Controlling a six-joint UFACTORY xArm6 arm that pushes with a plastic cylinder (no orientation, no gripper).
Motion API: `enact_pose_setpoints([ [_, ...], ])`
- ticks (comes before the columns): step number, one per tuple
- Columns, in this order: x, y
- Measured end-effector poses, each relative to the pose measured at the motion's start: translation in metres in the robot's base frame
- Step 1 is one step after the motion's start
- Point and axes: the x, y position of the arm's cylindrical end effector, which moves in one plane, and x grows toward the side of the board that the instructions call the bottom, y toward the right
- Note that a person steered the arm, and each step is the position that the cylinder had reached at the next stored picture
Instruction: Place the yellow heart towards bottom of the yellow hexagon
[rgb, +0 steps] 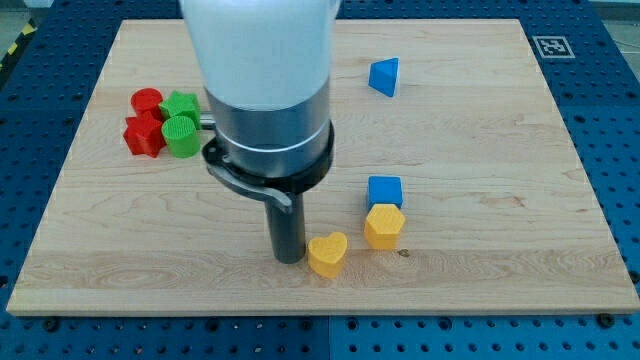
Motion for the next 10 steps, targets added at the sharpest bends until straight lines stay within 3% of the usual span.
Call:
enact_pose_setpoints([
  [2,0.002,0.044],
  [5,0.045,0.052],
  [10,0.046,0.074],
])
